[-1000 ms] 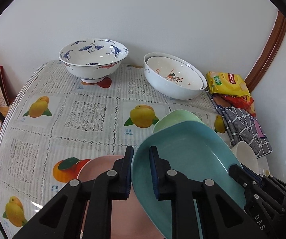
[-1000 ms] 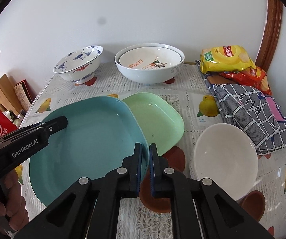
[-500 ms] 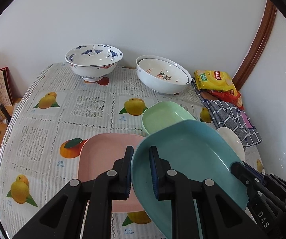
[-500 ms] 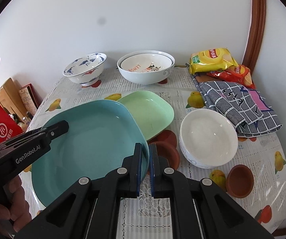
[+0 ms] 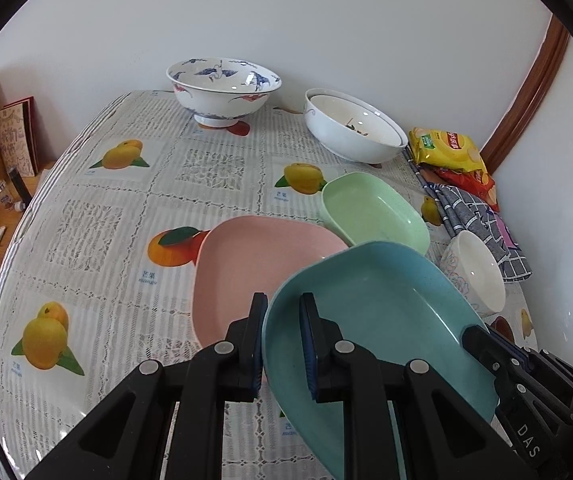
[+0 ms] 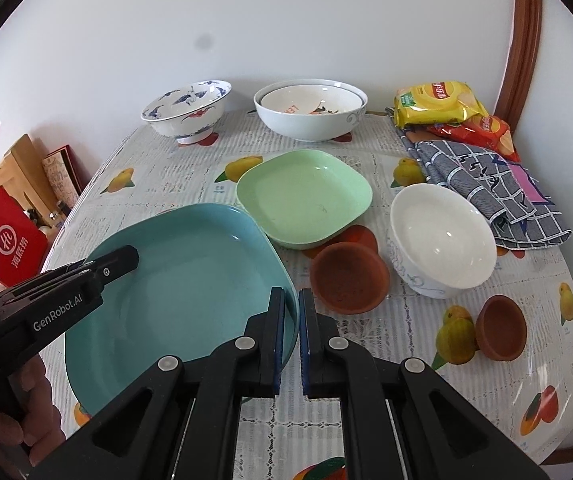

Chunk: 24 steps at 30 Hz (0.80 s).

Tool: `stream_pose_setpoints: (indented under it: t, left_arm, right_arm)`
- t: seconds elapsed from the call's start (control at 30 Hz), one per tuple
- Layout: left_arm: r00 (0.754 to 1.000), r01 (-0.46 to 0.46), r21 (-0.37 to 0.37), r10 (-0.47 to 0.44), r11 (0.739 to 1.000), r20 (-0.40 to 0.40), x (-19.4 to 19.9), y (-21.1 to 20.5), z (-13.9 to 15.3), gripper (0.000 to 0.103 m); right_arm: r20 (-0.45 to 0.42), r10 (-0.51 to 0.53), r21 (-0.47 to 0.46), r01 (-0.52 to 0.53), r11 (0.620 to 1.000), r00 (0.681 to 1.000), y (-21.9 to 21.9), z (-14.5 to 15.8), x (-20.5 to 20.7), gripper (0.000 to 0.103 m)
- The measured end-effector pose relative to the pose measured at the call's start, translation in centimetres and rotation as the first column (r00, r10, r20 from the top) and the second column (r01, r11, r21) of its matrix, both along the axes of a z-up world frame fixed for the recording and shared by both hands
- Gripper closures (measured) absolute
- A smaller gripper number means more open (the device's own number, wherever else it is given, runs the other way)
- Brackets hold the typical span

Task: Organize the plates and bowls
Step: 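Lift the light-blue plate with the left tool over the pink plate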

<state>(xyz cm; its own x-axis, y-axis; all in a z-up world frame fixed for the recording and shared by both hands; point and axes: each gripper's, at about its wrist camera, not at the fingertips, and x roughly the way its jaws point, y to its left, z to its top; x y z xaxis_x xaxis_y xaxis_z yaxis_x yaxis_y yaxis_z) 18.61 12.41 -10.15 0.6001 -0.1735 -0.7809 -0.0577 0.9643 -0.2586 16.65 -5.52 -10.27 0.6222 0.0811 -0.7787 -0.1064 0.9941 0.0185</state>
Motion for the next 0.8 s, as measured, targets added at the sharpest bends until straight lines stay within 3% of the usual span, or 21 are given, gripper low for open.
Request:
stream_pose_setpoints:
  t: [0.23,0.8]
  left_arm:
    - [0.999,-0.036,-0.007,0.035,0.999,-0.023,0.4,2.0,-1.4,0.087]
    - [1.0,-0.011,-0.011,0.011,1.0,-0.027,5.4,2.7,-3.2,0.085]
  right_arm:
    - [-0.036,0.041,0.0,-0.041,0.999,0.999,2.2,-1.7,0.5,0.096]
    - [-0.086,0.023,-0.003,-0.023,1.0,0.996,3.0,-4.3,4.4,0.096]
